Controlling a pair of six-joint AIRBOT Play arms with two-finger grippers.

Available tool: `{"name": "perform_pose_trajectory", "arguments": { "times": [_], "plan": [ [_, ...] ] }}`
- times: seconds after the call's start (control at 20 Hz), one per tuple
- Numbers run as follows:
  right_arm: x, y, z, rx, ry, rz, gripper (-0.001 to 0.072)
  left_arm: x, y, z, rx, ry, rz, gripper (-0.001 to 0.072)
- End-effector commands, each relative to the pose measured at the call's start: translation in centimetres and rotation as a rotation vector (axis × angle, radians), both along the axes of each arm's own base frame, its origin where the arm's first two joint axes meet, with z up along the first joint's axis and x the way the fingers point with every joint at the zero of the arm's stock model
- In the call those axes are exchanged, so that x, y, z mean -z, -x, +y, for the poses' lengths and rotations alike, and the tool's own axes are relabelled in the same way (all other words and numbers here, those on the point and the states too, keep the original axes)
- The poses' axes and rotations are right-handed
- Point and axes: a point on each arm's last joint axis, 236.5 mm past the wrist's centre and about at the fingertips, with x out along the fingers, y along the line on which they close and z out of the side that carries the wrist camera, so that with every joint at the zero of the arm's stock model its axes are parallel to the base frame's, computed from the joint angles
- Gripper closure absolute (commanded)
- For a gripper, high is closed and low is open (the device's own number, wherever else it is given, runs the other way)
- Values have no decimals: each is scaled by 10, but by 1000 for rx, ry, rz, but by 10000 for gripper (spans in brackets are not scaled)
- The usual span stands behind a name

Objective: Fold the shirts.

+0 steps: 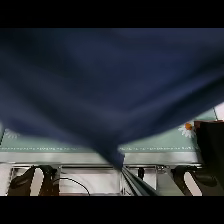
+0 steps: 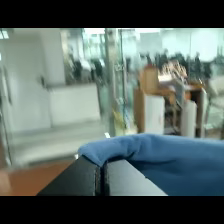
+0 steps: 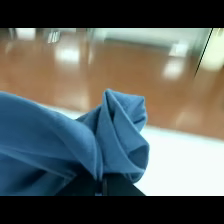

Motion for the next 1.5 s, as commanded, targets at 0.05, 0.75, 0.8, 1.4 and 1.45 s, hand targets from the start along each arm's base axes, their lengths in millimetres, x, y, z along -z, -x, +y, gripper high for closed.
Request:
{"name": "perform_pose_trajectory", "arguments": {
  "times": [0.05,0.75,0.8,1.4,1.45],
  "plan": [
    [133,-1,18,-55,-116,360,690,93,-65,13,92,126,281,689],
    [408,-238,-10,117,-416,766,689,442,-317,-108,343,292,1057,689],
    [413,-256,-9,110,-433,788,689,445,-322,-111,341,325,1082,686],
    [402,-216,-128,244,-448,1016,300,530,-177,50,114,359,1678,197],
    [422,-196,-125,270,-472,1048,303,543,-158,55,78,398,1692,197]
  ]
}}
